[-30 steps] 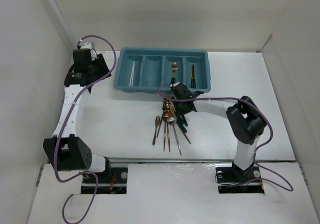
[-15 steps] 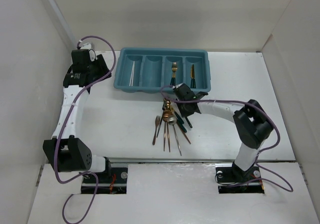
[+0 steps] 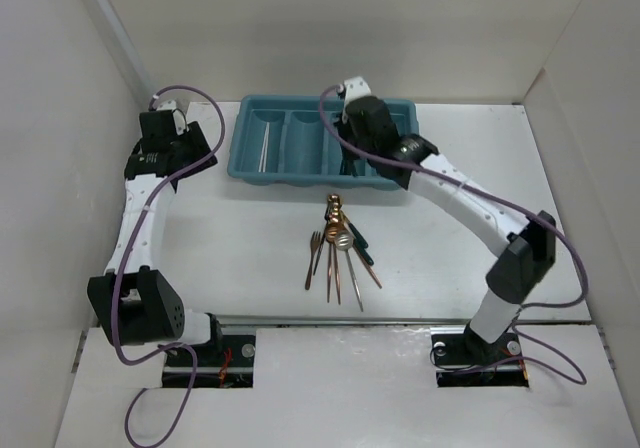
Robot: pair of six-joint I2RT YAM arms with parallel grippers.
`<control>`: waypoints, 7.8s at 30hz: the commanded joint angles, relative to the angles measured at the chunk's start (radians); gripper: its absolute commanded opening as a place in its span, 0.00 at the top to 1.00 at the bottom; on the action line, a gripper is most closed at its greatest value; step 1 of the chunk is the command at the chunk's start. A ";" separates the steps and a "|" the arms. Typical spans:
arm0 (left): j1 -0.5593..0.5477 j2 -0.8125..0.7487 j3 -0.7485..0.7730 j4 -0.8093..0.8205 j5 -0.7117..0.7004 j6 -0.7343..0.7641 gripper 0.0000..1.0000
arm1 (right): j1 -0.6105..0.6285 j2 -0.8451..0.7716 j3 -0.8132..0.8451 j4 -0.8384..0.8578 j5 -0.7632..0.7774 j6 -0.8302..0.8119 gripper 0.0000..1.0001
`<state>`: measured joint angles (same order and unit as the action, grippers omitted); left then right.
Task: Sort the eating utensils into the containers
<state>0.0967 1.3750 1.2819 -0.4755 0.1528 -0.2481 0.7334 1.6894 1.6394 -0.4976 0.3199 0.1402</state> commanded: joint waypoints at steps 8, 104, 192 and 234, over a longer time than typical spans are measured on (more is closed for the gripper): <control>0.051 -0.057 -0.009 0.038 -0.001 -0.011 0.52 | -0.166 0.459 0.347 0.209 0.041 0.059 1.00; -0.776 0.138 -0.211 -0.103 -0.085 0.061 1.00 | 0.063 -0.752 -0.740 -0.121 0.138 0.333 0.49; -0.471 -0.246 -0.116 -0.008 -0.251 -0.073 0.00 | -0.072 -0.037 -0.372 0.054 -0.275 0.027 0.86; -0.370 -0.353 -0.231 0.002 -0.148 -0.091 0.00 | 0.215 0.073 -0.653 0.068 -0.145 0.355 0.82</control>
<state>-0.2836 1.0618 1.0550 -0.4976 -0.0006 -0.3313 0.9489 1.7176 1.0183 -0.4374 0.1638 0.4763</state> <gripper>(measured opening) 0.997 0.202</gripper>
